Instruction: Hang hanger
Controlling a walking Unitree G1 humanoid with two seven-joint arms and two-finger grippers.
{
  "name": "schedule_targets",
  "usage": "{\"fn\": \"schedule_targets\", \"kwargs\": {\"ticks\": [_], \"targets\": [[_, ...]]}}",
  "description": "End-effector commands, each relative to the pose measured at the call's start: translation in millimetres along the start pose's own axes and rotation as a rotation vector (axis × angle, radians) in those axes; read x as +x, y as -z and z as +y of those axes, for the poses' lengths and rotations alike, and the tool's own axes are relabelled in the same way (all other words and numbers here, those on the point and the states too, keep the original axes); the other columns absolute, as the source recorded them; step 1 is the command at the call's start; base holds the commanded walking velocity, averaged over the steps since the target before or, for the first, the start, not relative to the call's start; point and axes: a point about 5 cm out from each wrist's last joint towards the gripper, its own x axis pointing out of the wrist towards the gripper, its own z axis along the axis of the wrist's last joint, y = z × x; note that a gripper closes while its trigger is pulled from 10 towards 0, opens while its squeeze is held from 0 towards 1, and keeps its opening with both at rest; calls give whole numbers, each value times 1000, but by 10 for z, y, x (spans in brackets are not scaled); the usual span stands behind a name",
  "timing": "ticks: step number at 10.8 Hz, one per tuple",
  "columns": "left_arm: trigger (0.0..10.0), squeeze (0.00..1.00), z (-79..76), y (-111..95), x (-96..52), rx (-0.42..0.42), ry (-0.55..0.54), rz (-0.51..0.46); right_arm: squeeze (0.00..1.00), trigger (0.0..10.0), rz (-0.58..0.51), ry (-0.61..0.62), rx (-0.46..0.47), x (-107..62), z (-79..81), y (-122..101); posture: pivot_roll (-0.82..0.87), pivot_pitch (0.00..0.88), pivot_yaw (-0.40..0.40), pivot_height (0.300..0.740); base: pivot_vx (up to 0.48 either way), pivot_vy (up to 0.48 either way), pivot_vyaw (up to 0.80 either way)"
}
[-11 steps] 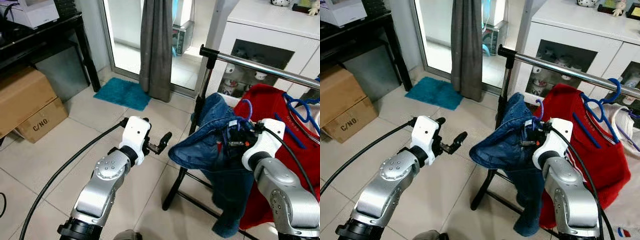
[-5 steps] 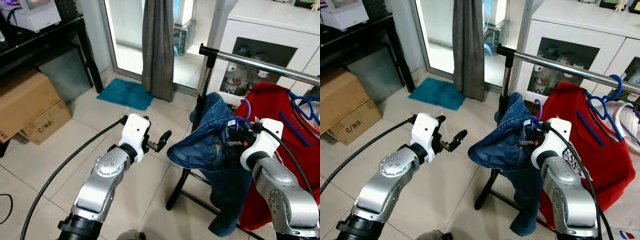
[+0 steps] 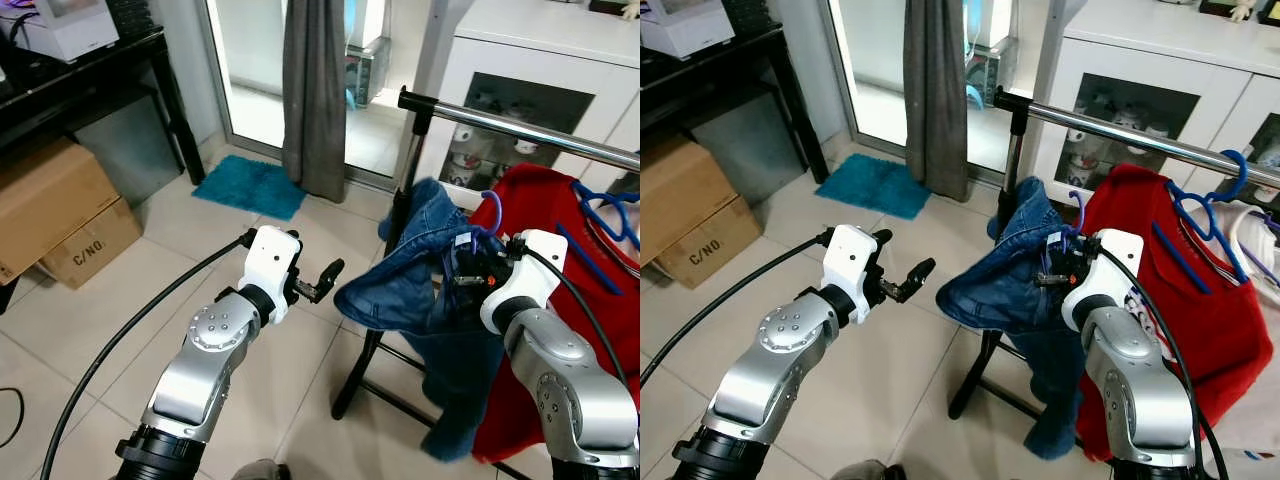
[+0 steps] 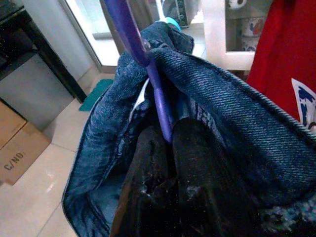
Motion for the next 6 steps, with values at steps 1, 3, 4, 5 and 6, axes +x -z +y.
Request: {"fn": "schedule_targets", "kwargs": {"ticks": [1, 3, 4, 5, 6], "targets": [[10000, 0, 20, 28, -6, -2, -15, 7, 0, 0, -41, -4, -14, 17, -6, -107, 15, 5, 17, 740, -247, 0, 0], [10000, 0, 30, 27, -27, 3, -20, 9, 0, 0, -40, -20, -13, 39, 31, -105, 29, 5, 11, 740, -249, 0, 0], [10000, 0, 35, 27, -31, 5, -21, 10, 0, 0, -40, -21, -12, 43, 33, -104, 32, 5, 11, 740, -251, 0, 0], [10000, 0, 38, 25, -32, 8, -22, 11, 0, 0, -39, -20, -10, 50, 33, -100, 33, 2, 13, 740, -247, 0, 0], [10000, 0, 41, 24, -31, 9, -22, 11, 0, 0, -39, -20, -9, 54, 34, -98, 33, 2, 13, 740, -247, 0, 0]]}}
